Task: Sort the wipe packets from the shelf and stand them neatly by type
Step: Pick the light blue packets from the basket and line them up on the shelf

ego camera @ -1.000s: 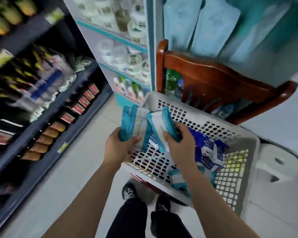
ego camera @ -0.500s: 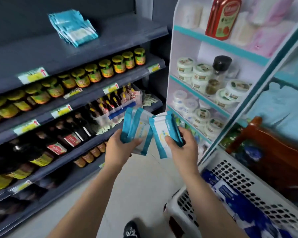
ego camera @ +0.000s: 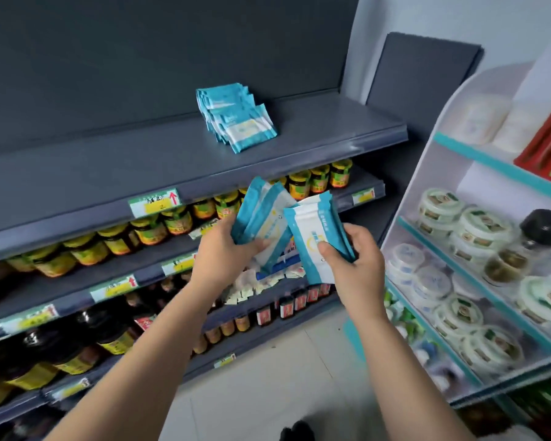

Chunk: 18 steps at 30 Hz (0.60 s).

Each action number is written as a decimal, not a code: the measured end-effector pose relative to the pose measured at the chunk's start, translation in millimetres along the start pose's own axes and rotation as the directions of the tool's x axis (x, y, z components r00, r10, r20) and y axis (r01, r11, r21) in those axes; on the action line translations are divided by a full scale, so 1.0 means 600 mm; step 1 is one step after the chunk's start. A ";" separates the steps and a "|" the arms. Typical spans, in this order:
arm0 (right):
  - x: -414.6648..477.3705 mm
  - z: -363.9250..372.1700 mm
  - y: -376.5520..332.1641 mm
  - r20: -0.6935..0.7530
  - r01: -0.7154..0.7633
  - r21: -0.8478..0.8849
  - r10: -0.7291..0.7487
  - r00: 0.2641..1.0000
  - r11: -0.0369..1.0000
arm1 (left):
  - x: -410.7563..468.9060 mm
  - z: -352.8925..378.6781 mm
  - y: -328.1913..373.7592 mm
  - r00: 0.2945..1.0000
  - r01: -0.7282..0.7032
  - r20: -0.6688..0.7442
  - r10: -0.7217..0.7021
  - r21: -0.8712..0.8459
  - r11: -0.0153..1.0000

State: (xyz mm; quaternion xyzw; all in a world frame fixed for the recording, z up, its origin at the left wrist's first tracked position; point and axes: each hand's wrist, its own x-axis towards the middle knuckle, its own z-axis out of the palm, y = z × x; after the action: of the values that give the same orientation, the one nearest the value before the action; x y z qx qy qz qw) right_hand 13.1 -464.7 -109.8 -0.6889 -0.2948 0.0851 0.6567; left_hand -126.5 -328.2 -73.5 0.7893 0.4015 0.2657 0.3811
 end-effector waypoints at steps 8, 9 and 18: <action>0.201 0.054 -0.033 0.154 0.138 0.049 -0.144 0.978 0.989 | 0.204 -0.058 0.051 0.997 -0.082 0.031 0.077 0.232 0.969; 0.225 0.059 -0.037 0.182 0.153 0.049 -0.159 0.970 0.987 | 0.224 -0.063 0.061 0.996 -0.090 0.033 0.085 0.244 0.966; 0.410 0.120 -0.074 0.456 0.252 -0.025 -0.213 0.864 0.967 | 0.411 -0.088 0.081 0.996 -0.086 0.036 0.078 0.300 0.950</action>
State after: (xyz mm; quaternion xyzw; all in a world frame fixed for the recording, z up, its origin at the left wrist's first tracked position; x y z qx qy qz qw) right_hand 163.2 -277.4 -9.8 -0.6368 -0.5227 0.1500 0.5465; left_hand -11.2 -120.3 24.0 0.8573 0.3996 0.2075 0.2496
